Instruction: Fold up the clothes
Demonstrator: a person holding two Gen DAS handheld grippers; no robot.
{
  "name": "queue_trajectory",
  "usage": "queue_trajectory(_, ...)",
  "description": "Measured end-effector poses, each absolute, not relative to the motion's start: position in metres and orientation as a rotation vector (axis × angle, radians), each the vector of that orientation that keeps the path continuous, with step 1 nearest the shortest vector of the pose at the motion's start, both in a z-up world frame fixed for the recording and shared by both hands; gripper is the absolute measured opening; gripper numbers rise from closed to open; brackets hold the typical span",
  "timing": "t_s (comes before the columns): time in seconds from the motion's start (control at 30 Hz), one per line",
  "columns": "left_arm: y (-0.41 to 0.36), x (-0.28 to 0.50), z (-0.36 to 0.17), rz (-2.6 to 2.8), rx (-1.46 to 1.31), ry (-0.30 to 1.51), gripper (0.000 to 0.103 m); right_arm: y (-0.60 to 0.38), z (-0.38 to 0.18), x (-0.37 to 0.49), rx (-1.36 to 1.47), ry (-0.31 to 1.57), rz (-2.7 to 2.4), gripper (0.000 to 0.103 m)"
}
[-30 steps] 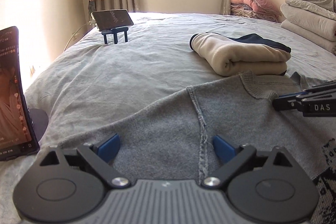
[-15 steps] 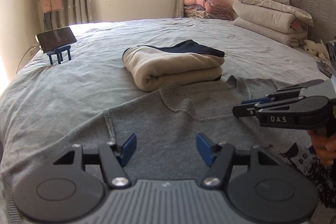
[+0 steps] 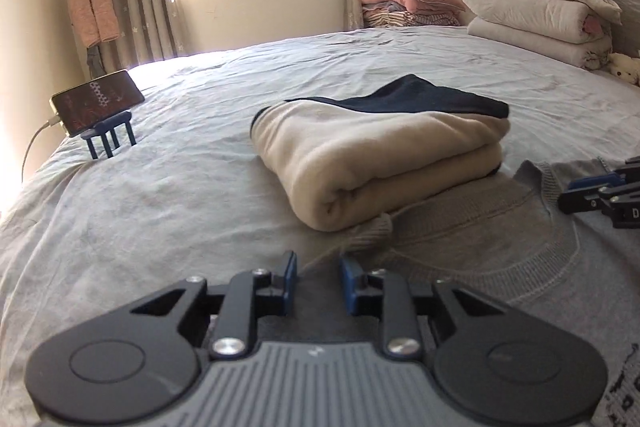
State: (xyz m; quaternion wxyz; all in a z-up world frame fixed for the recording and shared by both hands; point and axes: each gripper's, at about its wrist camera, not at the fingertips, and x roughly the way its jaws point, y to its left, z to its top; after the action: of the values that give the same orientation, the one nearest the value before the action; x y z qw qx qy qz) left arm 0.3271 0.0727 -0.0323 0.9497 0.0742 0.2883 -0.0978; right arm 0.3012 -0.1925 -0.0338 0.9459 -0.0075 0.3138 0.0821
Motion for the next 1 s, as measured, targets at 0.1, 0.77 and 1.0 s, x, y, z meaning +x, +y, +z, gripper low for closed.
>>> queue_trajectory(0.1, 0.089, 0.315, -0.024, -0.200, 0.090, 0.554, 0.051, -0.198, -0.029, 0.293, -0.017, 0.621, 0.178, 0.030)
queue_trajectory(0.77, 0.086, 0.304, -0.028, -0.208, 0.144, 0.612, 0.058, -0.226, -0.028, 0.293, -0.033, 0.629, 0.123, 0.038)
queue_trajectory(1.0, 0.077, 0.256, -0.018, -0.365, 0.138, 0.613, 0.070, -0.215, -0.021, 0.245, -0.072, 0.618, 0.230, 0.051)
